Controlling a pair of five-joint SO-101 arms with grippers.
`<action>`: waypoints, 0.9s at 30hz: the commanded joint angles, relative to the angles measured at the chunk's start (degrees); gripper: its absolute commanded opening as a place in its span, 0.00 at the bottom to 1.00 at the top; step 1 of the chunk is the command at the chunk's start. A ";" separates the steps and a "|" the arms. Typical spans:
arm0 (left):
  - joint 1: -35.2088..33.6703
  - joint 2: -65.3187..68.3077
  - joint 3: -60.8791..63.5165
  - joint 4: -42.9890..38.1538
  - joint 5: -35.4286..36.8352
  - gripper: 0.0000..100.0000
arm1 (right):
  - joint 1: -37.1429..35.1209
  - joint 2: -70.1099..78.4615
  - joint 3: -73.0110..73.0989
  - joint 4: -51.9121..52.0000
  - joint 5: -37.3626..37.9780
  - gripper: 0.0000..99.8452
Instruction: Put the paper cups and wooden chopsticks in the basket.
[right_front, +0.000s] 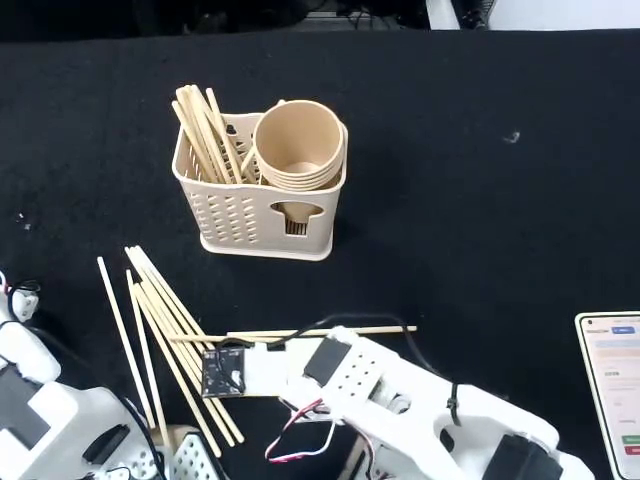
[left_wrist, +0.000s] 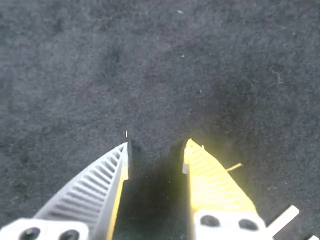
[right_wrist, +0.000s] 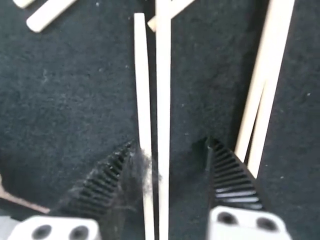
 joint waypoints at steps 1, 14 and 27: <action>-0.92 -1.67 -2.68 0.44 0.35 0.18 | 0.53 -1.89 0.22 -0.79 -0.44 0.22; -0.92 -1.67 -2.59 0.53 0.35 0.18 | 0.53 16.04 -8.75 2.55 2.37 0.16; -0.66 -1.67 -2.68 0.53 0.35 0.18 | 9.67 3.03 -23.52 17.93 1.67 0.01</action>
